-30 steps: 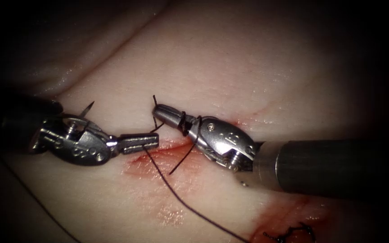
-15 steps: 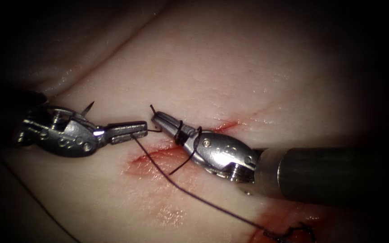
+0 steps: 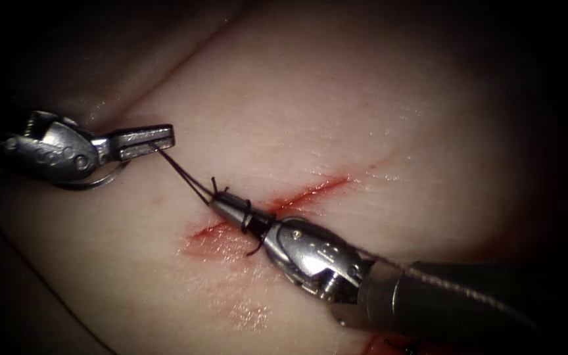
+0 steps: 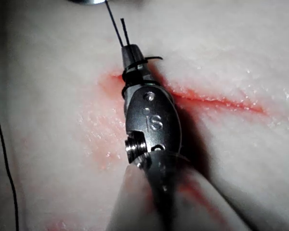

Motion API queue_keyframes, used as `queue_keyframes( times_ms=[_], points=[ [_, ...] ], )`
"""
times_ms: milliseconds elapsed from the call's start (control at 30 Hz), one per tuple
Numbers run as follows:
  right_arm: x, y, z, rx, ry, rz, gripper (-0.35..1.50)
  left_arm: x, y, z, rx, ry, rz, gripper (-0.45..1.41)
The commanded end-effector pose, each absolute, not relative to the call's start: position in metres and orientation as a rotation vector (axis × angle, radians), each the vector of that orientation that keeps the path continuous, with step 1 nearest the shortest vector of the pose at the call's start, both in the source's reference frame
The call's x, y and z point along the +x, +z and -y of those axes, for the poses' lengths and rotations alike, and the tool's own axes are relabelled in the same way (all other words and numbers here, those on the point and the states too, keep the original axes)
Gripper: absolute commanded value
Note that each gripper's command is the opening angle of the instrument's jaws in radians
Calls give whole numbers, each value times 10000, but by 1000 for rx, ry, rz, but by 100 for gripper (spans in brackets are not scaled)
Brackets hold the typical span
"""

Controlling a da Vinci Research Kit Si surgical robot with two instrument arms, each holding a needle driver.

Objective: Wound Closure

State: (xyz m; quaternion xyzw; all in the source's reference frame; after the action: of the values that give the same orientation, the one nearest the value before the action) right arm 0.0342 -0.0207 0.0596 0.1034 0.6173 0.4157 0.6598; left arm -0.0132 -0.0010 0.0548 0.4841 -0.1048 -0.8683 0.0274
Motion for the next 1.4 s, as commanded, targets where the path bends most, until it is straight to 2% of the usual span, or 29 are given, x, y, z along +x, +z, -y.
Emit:
queue_keyframes(
  times_ms=[33,667,1000,1400],
  points=[
    [353,598,216,291,1004,-1391,-35,-136,554,11,1493,-2683,322,-45],
    [341,603,230,419,1206,-1346,-35,-122,541,-52,1554,-2719,309,-45],
    [338,612,237,181,971,-1367,-35,-104,557,-82,1598,-2744,277,-45],
    [339,607,248,51,789,-1347,-35,-90,561,-124,1618,-2838,272,-45]
  ],
)
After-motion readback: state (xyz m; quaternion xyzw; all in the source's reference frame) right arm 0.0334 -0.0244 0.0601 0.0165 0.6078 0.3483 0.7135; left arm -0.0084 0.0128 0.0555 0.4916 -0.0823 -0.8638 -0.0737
